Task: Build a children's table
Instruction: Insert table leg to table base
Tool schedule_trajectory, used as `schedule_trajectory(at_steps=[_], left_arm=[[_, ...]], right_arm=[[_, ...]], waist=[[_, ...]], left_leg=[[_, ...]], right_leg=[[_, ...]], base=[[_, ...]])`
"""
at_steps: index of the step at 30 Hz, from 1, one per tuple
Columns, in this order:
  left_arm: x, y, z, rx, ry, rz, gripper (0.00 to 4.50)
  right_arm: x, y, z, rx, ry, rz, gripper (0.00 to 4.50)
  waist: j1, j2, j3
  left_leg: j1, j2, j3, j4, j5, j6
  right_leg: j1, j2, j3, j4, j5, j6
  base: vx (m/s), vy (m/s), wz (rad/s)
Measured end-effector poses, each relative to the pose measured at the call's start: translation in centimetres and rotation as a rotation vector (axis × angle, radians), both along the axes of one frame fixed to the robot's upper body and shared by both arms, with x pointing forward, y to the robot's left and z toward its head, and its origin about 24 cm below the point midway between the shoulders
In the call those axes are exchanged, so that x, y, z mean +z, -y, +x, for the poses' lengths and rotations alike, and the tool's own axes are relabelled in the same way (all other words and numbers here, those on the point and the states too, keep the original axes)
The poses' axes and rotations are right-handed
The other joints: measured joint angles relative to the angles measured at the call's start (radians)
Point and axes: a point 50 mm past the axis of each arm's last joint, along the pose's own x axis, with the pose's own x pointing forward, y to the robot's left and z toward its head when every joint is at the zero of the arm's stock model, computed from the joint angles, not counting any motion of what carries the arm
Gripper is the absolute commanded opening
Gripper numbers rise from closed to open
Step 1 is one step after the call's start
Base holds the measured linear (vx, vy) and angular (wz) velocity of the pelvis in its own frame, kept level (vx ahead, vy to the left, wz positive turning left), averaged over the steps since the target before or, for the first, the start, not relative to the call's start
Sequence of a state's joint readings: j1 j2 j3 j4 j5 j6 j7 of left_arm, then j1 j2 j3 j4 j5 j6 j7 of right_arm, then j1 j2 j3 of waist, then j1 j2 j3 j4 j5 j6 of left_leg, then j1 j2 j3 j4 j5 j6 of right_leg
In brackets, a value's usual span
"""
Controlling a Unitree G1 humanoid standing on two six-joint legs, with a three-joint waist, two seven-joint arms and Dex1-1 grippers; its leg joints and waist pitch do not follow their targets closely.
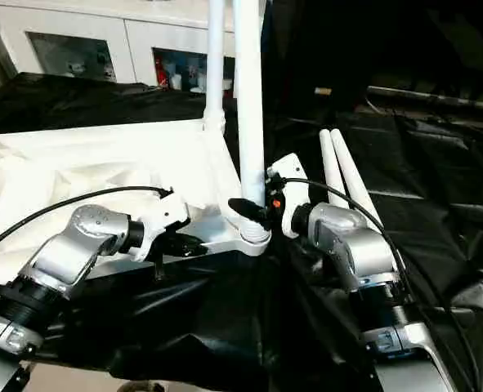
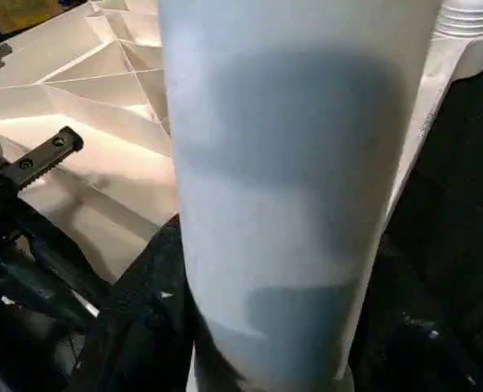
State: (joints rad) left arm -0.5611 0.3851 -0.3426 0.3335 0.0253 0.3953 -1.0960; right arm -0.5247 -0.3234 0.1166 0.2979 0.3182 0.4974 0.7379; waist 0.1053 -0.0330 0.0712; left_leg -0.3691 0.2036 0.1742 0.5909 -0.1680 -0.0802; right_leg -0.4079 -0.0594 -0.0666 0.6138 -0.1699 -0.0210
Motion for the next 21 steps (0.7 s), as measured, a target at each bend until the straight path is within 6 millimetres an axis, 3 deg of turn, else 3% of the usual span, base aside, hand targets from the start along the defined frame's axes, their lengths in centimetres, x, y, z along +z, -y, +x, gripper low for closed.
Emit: schedule_trajectory(at_steps=[21], left_arm=[[-0.3, -0.1, 0.4, 0.018, 0.009, 0.011, 0.00]], right_arm=[[-3.8, 0.7, -1.3, -0.249, 0.064, 0.345, 1.91]], waist=[[0.001, 0.005, -0.002]], left_leg=[[0.002, 0.000, -0.001, 0.000, 0.000, 0.000]], right_leg=[[0.001, 0.000, -0.002, 0.000, 0.003, -0.004]], base=[[0.000, 0.000, 0.00]])
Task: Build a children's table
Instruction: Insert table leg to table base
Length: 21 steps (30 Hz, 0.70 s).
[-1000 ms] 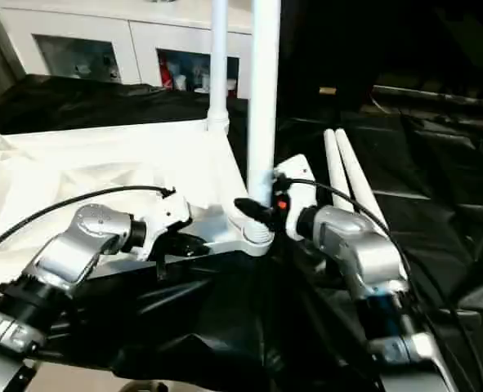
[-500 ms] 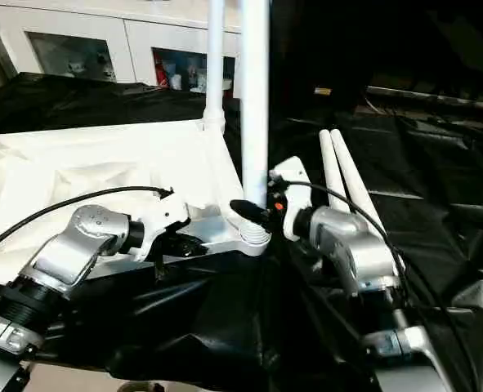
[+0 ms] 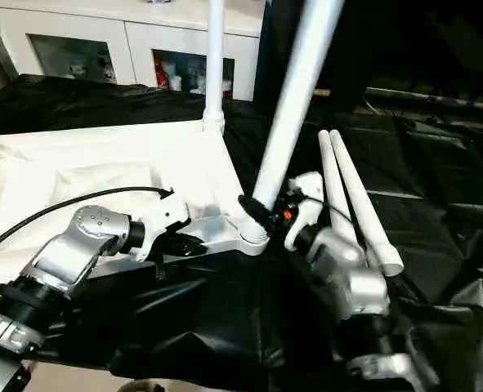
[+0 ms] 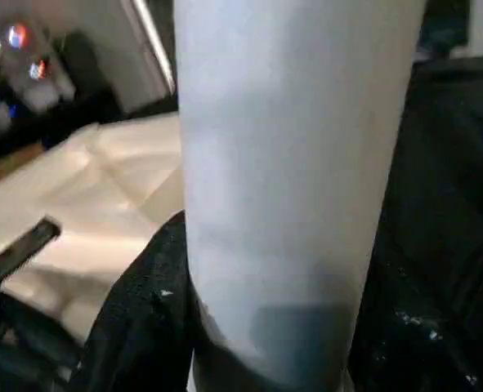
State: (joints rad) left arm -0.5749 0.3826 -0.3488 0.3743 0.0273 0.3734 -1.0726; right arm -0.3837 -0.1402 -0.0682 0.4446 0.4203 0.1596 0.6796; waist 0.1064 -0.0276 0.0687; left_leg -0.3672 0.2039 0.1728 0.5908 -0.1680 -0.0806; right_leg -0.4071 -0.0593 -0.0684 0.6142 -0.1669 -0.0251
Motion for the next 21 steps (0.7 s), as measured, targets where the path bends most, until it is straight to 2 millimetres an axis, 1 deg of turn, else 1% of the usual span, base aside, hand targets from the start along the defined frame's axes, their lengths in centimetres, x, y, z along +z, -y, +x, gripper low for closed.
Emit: schedule_trajectory(at_steps=[6, 10, 21], left_arm=[[0.0, 0.0, 0.2, -0.001, 0.000, 0.006, 0.00], [-0.1, 0.1, 0.2, -0.005, 0.006, 0.009, 0.00], [-0.2, 0.2, 0.2, -0.011, 0.011, 0.006, 0.00]], right_arm=[[-1.0, -0.2, -0.4, -0.060, 0.043, 0.035, 1.91], [-1.7, -0.2, -1.1, -0.091, 0.081, 0.029, 1.91], [-2.2, -0.3, -1.6, -0.122, 0.139, 0.015, 1.91]], waist=[[0.000, 0.001, 0.000], [0.001, 0.003, -0.001], [0.006, 0.004, -0.002]], left_leg=[[0.001, 0.000, -0.001, 0.000, 0.000, 0.000], [0.002, 0.000, -0.001, 0.000, 0.000, 0.000], [0.003, 0.000, -0.001, 0.000, 0.000, 0.000]], right_leg=[[0.001, 0.000, -0.001, 0.000, 0.001, -0.002], [0.003, 0.000, -0.001, -0.001, 0.001, -0.001], [0.004, 0.000, -0.001, -0.001, -0.001, 0.001]], base=[[0.000, 0.000, 0.00], [0.000, 0.000, 0.00], [0.000, 0.000, 0.00]])
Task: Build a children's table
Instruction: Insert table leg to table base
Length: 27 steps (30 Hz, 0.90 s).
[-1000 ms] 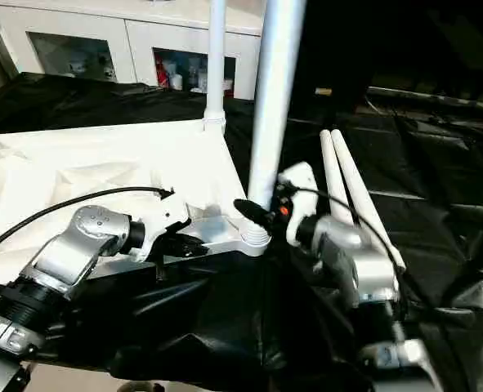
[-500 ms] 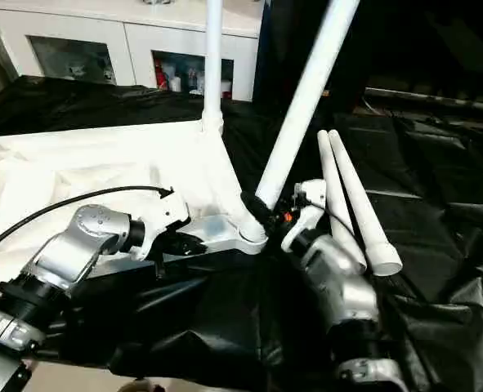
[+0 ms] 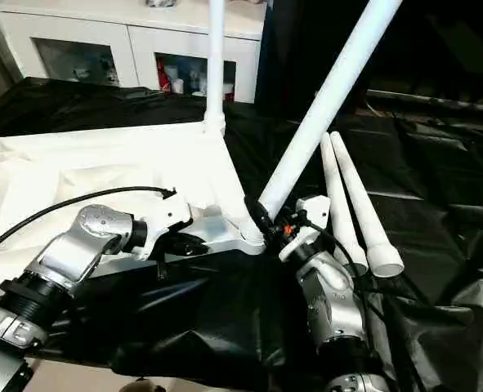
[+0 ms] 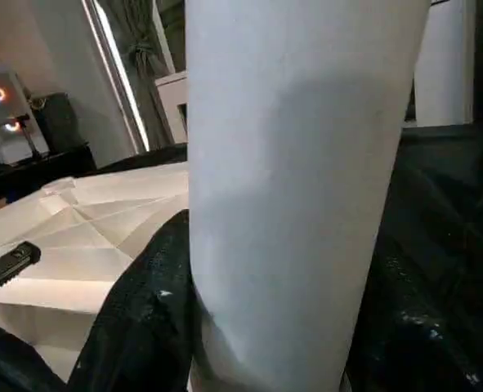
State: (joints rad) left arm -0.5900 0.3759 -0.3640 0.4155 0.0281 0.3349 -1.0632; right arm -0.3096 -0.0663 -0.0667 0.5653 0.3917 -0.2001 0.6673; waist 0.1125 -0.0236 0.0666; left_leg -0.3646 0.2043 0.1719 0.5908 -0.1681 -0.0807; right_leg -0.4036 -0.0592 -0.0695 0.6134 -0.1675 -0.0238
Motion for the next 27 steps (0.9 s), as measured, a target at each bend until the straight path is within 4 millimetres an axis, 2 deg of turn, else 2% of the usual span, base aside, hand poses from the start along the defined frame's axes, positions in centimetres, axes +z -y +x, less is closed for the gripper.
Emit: schedule_trajectory(at_steps=[8, 12, 27], left_arm=[[-0.1, -0.1, 0.0, -0.008, 0.006, 0.008, 0.00], [0.0, -0.2, 0.0, -0.011, 0.009, 0.013, 0.00], [0.2, -0.8, -0.3, -0.101, 0.000, 0.017, 0.00]], right_arm=[[0.2, -0.2, 0.0, 0.044, 0.034, -0.100, 1.91], [1.0, 0.1, 0.0, 0.163, 0.087, -0.254, 1.91], [2.2, 1.2, 0.3, 0.430, 0.026, -0.293, 1.91]], waist=[[-0.001, 0.002, -0.001], [-0.004, 0.001, -0.003], [0.001, -0.002, -0.003]], left_leg=[[0.001, 0.000, 0.000, -0.001, 0.000, 0.000], [0.001, 0.000, 0.000, -0.001, 0.000, 0.000], [-0.001, 0.000, 0.000, -0.001, 0.000, 0.000]], right_leg=[[0.000, 0.000, 0.000, 0.000, -0.001, 0.002], [0.001, 0.000, 0.000, 0.000, -0.001, 0.002], [0.000, 0.000, 0.000, -0.002, -0.002, 0.004]], base=[[0.000, 0.000, 0.00], [0.000, 0.000, 0.00], [0.000, 0.000, 0.00]])
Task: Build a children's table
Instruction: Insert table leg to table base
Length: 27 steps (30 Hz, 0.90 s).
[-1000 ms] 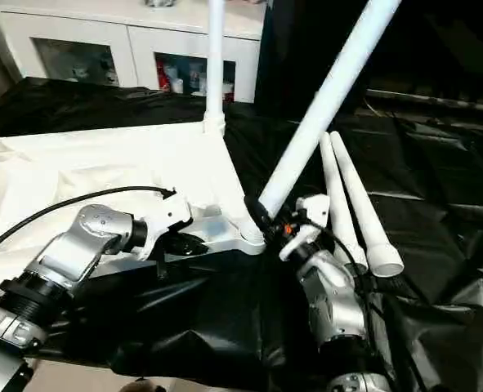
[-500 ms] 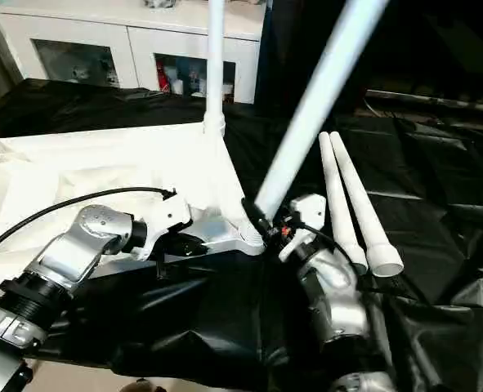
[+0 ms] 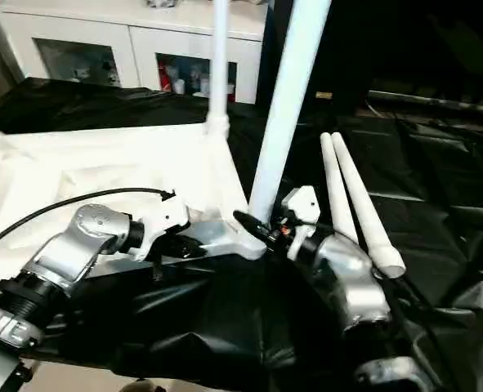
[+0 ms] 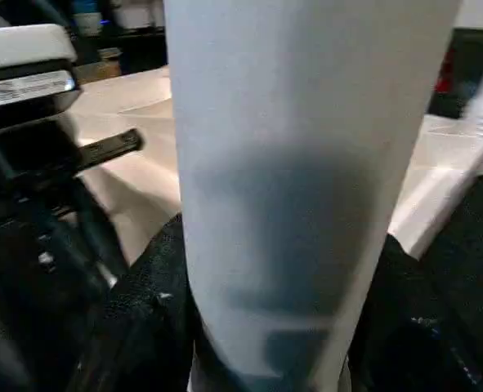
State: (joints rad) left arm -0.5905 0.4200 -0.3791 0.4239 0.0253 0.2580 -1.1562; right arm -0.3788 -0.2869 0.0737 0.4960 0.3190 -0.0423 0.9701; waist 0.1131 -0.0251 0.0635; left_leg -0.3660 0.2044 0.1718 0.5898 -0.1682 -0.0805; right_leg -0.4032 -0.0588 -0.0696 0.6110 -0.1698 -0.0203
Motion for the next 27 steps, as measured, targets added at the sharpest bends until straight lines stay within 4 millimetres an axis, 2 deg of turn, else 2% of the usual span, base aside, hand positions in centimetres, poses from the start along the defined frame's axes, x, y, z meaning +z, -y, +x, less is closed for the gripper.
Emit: schedule_trajectory(at_steps=[10, 15, 22, 27], left_arm=[[0.1, -0.9, -0.5, -0.101, -0.028, 0.012, 0.00], [0.0, -1.1, -0.6, -0.126, -0.034, 0.013, 0.00], [0.0, -1.7, -0.9, -0.157, -0.070, 0.021, 0.00], [-0.1, -1.8, -0.9, -0.157, -0.071, 0.018, 0.00]], right_arm=[[0.2, 0.0, -0.8, 0.200, 0.002, -0.052, 1.91], [0.1, -0.1, -1.0, 0.238, 0.003, -0.059, 1.91], [0.0, -0.5, -1.4, 0.303, 0.000, -0.063, 1.91], [0.0, -0.5, -1.4, 0.304, -0.001, -0.063, 1.91]], waist=[[0.007, -0.004, -0.002], [0.010, -0.007, -0.003], [0.008, -0.016, -0.009], [0.009, -0.017, -0.009]], left_leg=[[0.000, 0.000, 0.000, 0.000, 0.000, 0.000], [0.000, 0.000, 0.000, 0.000, 0.000, 0.000], [0.000, 0.000, 0.000, 0.000, 0.000, 0.000], [0.001, 0.000, 0.000, 0.000, 0.000, 0.000]], right_leg=[[0.000, 0.000, 0.000, -0.001, -0.001, 0.000], [0.001, 0.000, 0.000, 0.000, -0.001, 0.001], [0.001, 0.000, 0.000, 0.000, -0.001, 0.001], [0.001, 0.000, 0.000, 0.000, -0.001, 0.001]], base=[[0.000, 0.000, 0.00], [0.000, 0.000, 0.00], [0.000, 0.000, 0.00], [0.000, 0.000, 0.00]])
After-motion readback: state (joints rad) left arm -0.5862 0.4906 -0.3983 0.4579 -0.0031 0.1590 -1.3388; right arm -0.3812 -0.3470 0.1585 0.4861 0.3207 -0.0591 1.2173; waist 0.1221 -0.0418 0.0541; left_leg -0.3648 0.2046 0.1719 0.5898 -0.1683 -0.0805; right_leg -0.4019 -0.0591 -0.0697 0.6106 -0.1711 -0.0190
